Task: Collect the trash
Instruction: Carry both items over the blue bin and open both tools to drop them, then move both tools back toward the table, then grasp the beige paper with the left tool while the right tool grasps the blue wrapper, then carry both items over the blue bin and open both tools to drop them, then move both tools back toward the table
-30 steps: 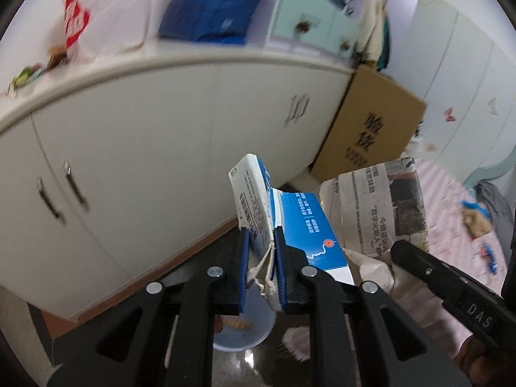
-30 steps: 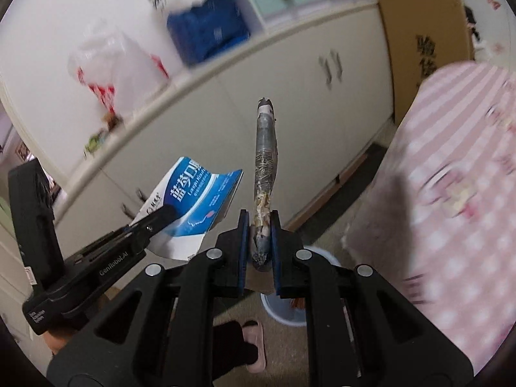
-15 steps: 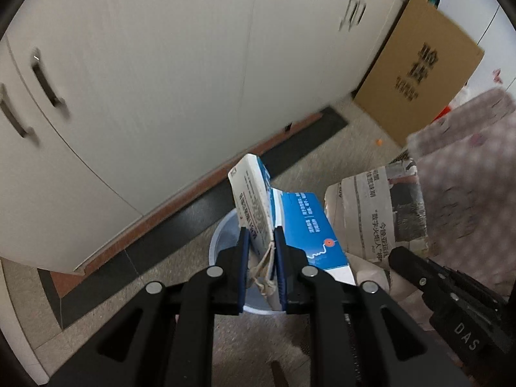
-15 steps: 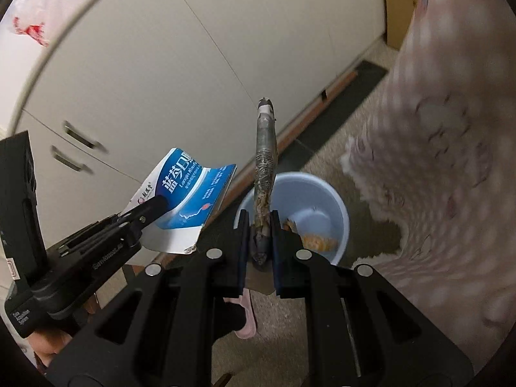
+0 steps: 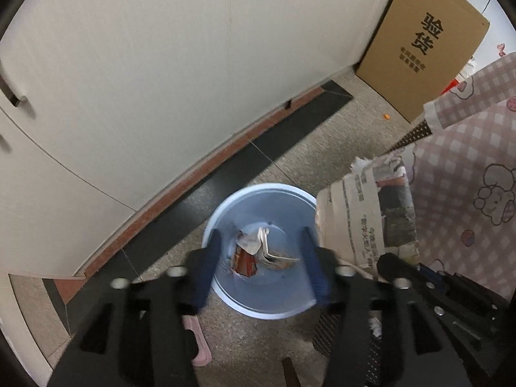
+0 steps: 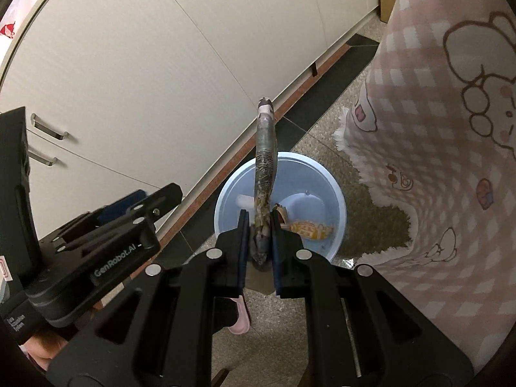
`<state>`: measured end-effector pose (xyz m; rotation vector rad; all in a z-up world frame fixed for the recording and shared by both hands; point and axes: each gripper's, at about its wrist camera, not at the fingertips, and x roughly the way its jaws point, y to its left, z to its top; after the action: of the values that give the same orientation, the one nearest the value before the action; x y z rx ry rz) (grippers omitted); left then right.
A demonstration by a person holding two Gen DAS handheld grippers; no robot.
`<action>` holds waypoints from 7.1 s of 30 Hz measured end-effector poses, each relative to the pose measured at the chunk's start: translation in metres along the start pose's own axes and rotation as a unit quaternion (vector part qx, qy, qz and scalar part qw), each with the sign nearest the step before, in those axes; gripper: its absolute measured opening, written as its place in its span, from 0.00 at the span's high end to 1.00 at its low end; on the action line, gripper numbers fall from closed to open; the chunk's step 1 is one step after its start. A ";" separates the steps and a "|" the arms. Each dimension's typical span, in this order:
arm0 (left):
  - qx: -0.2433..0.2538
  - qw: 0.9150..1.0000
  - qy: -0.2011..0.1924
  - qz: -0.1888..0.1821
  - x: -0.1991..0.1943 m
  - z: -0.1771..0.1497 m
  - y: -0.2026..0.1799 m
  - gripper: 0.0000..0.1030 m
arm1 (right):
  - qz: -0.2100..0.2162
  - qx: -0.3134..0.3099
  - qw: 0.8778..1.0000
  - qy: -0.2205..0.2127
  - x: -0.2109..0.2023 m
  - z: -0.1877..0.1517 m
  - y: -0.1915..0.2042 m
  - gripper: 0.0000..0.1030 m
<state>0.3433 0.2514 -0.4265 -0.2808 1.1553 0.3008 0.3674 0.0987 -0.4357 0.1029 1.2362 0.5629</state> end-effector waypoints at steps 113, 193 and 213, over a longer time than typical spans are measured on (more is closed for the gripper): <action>0.291 0.925 -0.176 -0.170 -0.251 0.016 -0.429 0.99 | -0.195 0.064 0.947 -0.247 -0.394 -0.011 -0.276 0.95; 0.005 0.992 0.107 -0.071 0.049 -0.016 -0.003 0.98 | -0.059 -0.013 0.998 0.027 0.037 -0.014 -0.006 0.46; 0.031 0.999 0.039 -0.016 -0.005 -0.005 -0.011 0.51 | -0.054 0.008 0.998 -0.020 -0.017 -0.007 -0.003 0.46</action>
<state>0.3414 0.2391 -0.4232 -0.2586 1.2335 0.2262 0.3587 0.0867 -0.4246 0.0601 1.1999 0.4547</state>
